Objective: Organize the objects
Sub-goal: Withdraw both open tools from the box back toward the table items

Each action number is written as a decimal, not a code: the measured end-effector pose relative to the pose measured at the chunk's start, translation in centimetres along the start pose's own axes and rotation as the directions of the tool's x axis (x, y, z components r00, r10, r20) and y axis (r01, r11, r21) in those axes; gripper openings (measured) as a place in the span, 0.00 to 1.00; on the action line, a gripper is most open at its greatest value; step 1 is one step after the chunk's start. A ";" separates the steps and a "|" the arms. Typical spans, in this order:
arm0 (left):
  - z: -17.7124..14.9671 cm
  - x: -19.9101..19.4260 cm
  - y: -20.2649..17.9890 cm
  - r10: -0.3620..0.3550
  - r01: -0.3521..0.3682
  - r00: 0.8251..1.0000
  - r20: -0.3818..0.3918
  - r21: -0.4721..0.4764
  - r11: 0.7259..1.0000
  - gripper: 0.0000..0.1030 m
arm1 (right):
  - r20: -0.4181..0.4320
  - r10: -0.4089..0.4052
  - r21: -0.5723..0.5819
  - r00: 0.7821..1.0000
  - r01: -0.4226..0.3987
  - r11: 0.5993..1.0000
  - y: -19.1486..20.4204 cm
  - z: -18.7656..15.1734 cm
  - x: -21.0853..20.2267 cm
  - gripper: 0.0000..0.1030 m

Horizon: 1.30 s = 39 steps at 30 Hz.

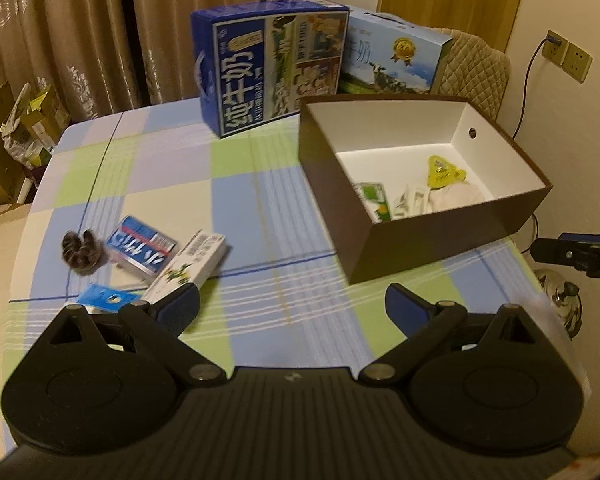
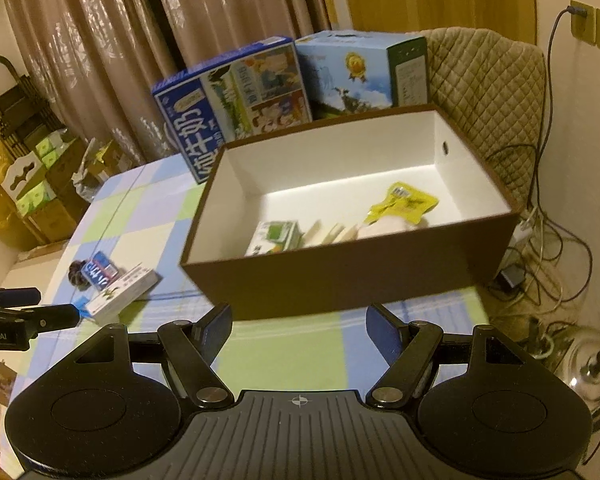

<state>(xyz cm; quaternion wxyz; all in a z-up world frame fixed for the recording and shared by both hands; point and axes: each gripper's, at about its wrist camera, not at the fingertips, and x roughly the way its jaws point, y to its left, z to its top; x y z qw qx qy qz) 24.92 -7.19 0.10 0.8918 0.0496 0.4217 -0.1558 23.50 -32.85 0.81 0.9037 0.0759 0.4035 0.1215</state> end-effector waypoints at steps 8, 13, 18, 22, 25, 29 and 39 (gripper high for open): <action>-2.1 -0.6 4.1 -0.001 0.001 1.000 -0.016 0.004 1.000 0.95 | -0.039 -0.011 0.008 0.999 0.012 1.000 4.1 -2.3 1.1 0.69; -3.4 -1.2 6.8 0.011 -0.011 1.000 -0.027 -0.007 1.000 0.95 | -0.069 0.004 -0.008 0.998 -0.005 1.000 7.0 -3.4 2.2 0.69; -4.9 -1.8 9.8 0.038 -0.040 0.998 -0.043 -0.036 0.999 0.95 | -0.096 0.026 -0.033 0.995 -0.029 0.999 9.7 -4.2 3.6 0.69; -5.9 -2.2 12.0 0.063 -0.066 0.997 -0.049 -0.067 0.996 0.95 | -0.124 0.041 -0.063 0.991 -0.049 0.997 12.0 -4.6 5.0 0.69; -6.5 -2.5 13.5 0.087 -0.091 0.995 -0.052 -0.089 0.992 0.95 | -0.145 0.054 -0.083 0.988 -0.066 0.994 13.6 -4.9 6.1 0.69; -7.1 -2.6 15.5 0.114 -0.120 0.992 -0.058 -0.118 0.986 0.95 | -0.175 0.071 -0.112 0.982 -0.091 0.989 15.5 -5.1 7.9 0.69; -7.6 -1.9 19.5 0.171 -0.182 0.982 -0.077 -0.177 0.967 0.95 | -0.231 0.105 -0.170 0.967 -0.146 0.975 19.7 -4.9 11.8 0.69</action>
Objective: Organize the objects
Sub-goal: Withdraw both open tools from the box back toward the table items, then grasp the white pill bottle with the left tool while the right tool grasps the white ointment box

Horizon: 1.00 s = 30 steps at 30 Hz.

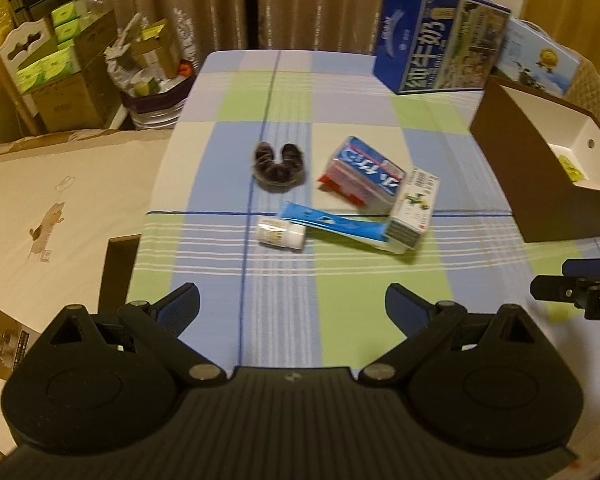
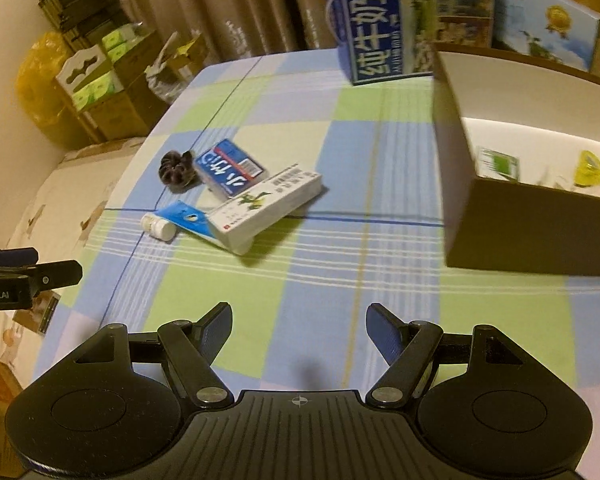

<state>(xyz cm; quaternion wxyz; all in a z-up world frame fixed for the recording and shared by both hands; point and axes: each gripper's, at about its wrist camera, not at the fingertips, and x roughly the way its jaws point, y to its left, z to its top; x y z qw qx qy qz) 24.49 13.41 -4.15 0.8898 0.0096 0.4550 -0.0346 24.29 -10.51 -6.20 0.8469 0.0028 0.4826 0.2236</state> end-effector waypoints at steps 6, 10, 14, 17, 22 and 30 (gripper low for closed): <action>0.5 1.2 1.6 0.022 -0.023 1.000 -0.011 -0.022 0.999 0.95 | -0.008 0.016 -0.011 1.000 -0.016 1.000 1.0 1.6 1.8 0.69; 0.6 2.0 2.3 0.036 -0.037 0.999 -0.023 -0.035 0.999 0.95 | -0.008 0.028 -0.001 1.000 -0.028 1.000 1.6 2.9 3.1 0.69; 0.6 3.0 2.9 0.050 -0.052 0.998 -0.041 -0.046 0.998 0.95 | -0.011 0.040 0.001 0.999 -0.040 0.999 2.2 4.0 4.3 0.69; 0.6 3.8 3.3 0.050 -0.053 0.997 -0.055 -0.054 0.997 0.95 | -0.015 0.045 -0.002 0.999 -0.045 0.999 2.7 4.6 5.3 0.69; 0.6 5.0 3.6 0.044 -0.047 0.997 -0.066 -0.050 0.998 0.95 | -0.024 0.050 0.016 0.998 -0.049 0.999 3.5 5.9 7.5 0.69; 1.2 7.1 3.6 0.037 -0.038 0.997 -0.060 -0.015 0.999 0.95 | -0.038 0.011 0.095 0.999 -0.007 0.995 4.0 8.1 11.7 0.69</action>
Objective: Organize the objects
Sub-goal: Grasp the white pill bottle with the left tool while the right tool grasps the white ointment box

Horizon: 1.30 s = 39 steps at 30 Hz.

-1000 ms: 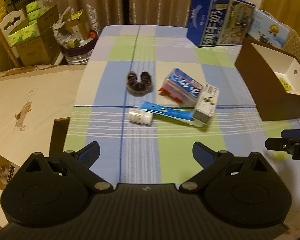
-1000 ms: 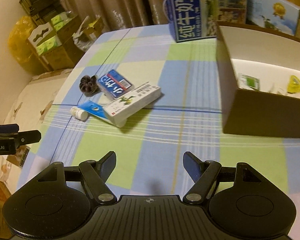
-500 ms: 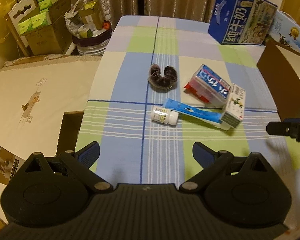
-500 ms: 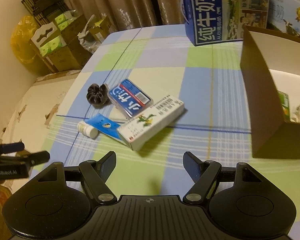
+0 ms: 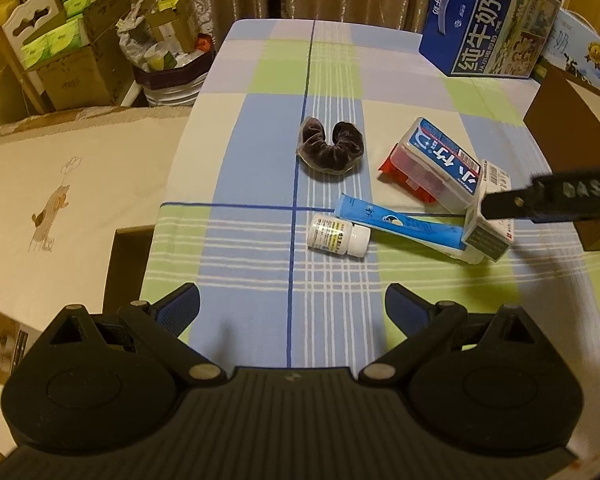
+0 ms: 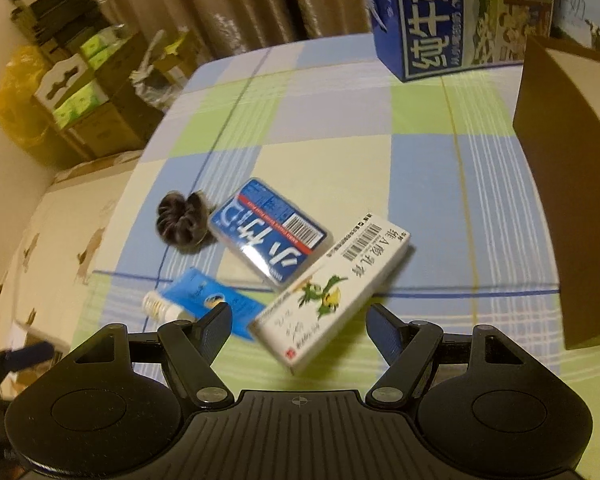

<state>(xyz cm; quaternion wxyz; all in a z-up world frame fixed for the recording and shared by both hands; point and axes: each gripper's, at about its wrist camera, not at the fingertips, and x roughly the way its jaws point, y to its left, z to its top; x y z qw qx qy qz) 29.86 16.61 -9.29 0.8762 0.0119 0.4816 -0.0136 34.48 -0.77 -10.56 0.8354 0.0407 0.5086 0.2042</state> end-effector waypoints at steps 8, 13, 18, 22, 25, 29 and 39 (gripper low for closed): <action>0.6 2.6 -0.4 -0.012 0.013 1.000 -0.025 0.031 0.999 0.95 | -0.029 -0.021 0.021 0.999 0.022 1.000 -1.3 0.6 2.6 0.69; 1.1 4.2 -1.0 -0.025 0.026 0.999 -0.024 0.073 0.997 0.94 | -0.016 -0.023 0.034 1.000 0.023 0.999 -3.3 0.4 2.1 0.44; 1.5 5.2 -1.5 -0.053 0.054 0.999 -0.006 0.131 0.990 0.90 | -0.027 -0.073 0.017 0.997 0.074 0.997 -6.3 -0.4 1.4 0.34; 1.6 6.0 -2.0 -0.072 0.070 0.997 0.004 0.193 0.979 0.86 | -0.022 -0.084 0.027 0.996 0.084 0.996 -8.0 -0.9 0.4 0.35; 1.8 6.8 -2.3 -0.077 0.074 0.997 0.003 0.227 0.971 0.77 | -0.024 -0.089 0.032 0.996 0.089 0.995 -8.5 -1.2 -0.1 0.35; 2.3 7.5 -2.2 -0.097 0.090 0.995 0.016 0.248 0.965 0.72 | -0.036 -0.100 0.009 0.994 0.100 0.995 -8.7 -1.5 -0.2 0.35; 2.4 8.1 -2.1 -0.116 0.110 0.993 0.006 0.265 0.958 0.40 | -0.021 -0.133 -0.084 0.991 0.131 0.988 -7.7 -0.8 0.7 0.38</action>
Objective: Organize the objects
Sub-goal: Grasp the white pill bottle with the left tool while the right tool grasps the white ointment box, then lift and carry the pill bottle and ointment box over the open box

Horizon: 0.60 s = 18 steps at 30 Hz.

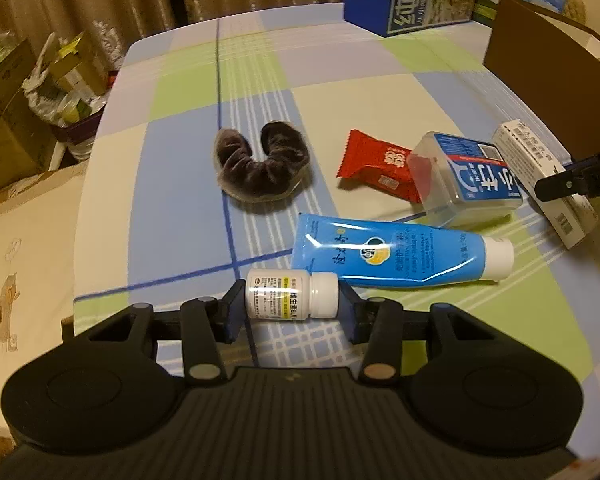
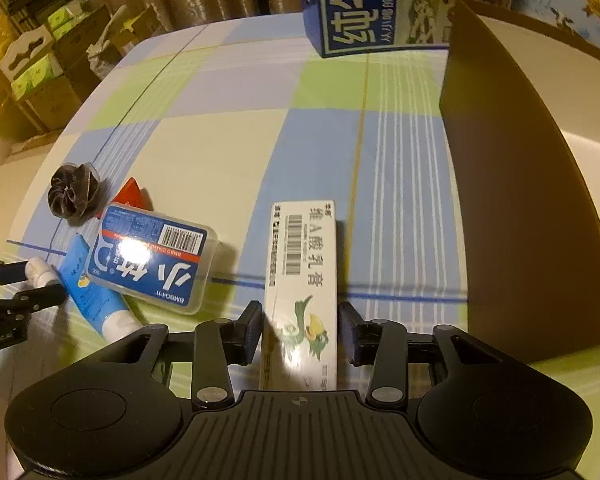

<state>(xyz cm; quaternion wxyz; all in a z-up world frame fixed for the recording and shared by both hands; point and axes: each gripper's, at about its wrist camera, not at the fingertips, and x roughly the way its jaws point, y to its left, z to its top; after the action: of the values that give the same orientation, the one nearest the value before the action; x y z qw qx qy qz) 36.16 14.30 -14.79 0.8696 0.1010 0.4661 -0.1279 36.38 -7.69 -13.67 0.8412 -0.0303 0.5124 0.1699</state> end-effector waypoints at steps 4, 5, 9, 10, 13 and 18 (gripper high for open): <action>-0.7 -0.6 0.3 0.005 -0.006 1.000 -0.015 -0.052 0.999 0.40 | 0.013 -0.007 -0.002 1.000 0.007 1.000 0.1 0.4 0.6 0.38; -0.8 -0.8 0.4 0.008 -0.009 1.000 -0.020 -0.064 0.998 0.40 | 0.019 -0.008 0.001 1.000 0.008 1.000 0.1 0.4 0.7 0.38; -1.3 -1.4 0.5 0.026 -0.031 0.999 -0.045 -0.103 0.994 0.40 | 0.015 -0.009 0.002 1.000 0.009 1.000 0.1 0.4 1.3 0.38; -1.4 -1.6 0.5 0.030 -0.035 0.998 -0.052 -0.113 0.993 0.40 | 0.018 -0.010 -0.002 1.000 0.010 1.000 0.1 0.3 1.3 0.37; -1.7 -2.1 0.4 0.040 -0.050 0.996 -0.074 -0.133 0.990 0.40 | 0.024 -0.022 -0.052 0.999 0.024 0.998 0.5 -0.2 1.1 0.35; -1.9 -3.7 -0.3 0.044 -0.054 0.996 -0.072 -0.143 0.988 0.40 | 0.005 0.018 -0.051 1.000 -0.018 0.999 0.4 -1.9 -0.1 0.34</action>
<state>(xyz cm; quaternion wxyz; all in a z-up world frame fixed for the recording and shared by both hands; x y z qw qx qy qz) 32.62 15.07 -12.74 0.8610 0.0532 0.5011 -0.0686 34.59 -7.80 -14.49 0.8400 -0.0469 0.5059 0.1906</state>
